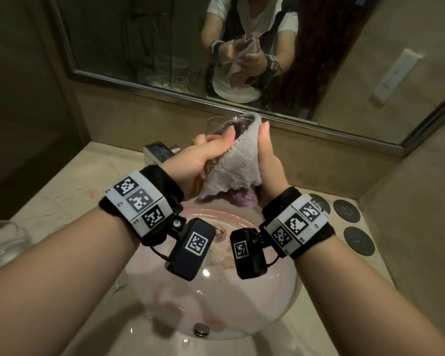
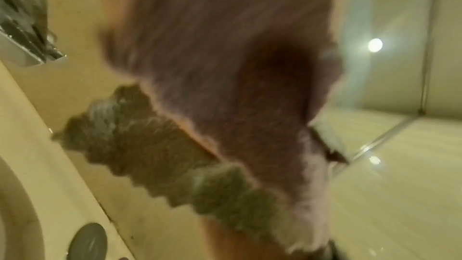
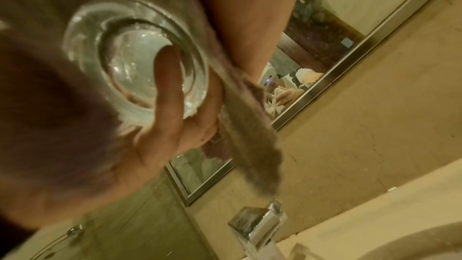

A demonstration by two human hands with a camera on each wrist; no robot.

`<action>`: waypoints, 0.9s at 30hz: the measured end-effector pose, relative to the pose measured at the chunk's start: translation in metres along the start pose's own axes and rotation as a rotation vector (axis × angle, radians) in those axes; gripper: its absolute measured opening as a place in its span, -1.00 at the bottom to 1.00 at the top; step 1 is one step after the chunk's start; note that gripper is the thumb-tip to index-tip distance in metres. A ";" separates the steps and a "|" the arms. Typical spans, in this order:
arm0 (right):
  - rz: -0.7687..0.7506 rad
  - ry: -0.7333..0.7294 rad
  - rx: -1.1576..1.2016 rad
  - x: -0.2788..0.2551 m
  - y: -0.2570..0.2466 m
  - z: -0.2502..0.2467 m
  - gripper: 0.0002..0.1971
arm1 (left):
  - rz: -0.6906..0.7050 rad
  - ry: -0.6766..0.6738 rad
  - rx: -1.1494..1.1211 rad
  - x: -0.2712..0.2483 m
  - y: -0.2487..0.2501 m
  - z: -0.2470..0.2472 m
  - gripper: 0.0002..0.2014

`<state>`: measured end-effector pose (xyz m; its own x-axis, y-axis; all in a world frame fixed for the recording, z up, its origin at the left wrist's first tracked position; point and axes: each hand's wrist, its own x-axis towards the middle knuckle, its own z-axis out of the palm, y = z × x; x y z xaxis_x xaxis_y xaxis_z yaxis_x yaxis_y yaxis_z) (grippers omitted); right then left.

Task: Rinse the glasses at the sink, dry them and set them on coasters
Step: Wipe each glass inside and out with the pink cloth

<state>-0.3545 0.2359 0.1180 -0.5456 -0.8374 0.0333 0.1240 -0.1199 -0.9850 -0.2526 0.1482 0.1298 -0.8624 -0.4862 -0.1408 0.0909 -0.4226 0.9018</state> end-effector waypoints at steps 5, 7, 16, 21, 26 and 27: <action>-0.074 0.089 0.067 0.001 0.008 0.012 -0.08 | 0.093 0.041 0.208 0.001 0.007 0.000 -0.44; -0.109 0.108 0.041 0.002 0.009 0.012 0.02 | 0.136 0.036 0.213 0.002 0.008 -0.002 -0.39; -0.026 0.014 0.028 0.002 -0.001 0.007 -0.21 | 0.221 -0.006 0.076 0.008 0.002 0.000 -0.06; 0.061 0.039 0.037 0.004 0.001 0.010 -0.01 | 0.202 -0.072 0.001 0.007 0.005 -0.002 0.02; 0.096 0.089 0.185 0.000 0.007 0.007 -0.45 | 0.177 -0.178 -0.144 0.008 0.016 0.005 0.14; 0.100 0.098 0.221 0.000 0.010 0.005 -0.45 | 0.158 -0.189 -0.142 0.008 0.019 0.007 0.20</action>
<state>-0.3488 0.2321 0.1094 -0.5983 -0.7963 -0.0893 0.3531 -0.1619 -0.9215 -0.2614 0.1412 0.1486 -0.9085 -0.4086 0.0873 0.2885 -0.4623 0.8385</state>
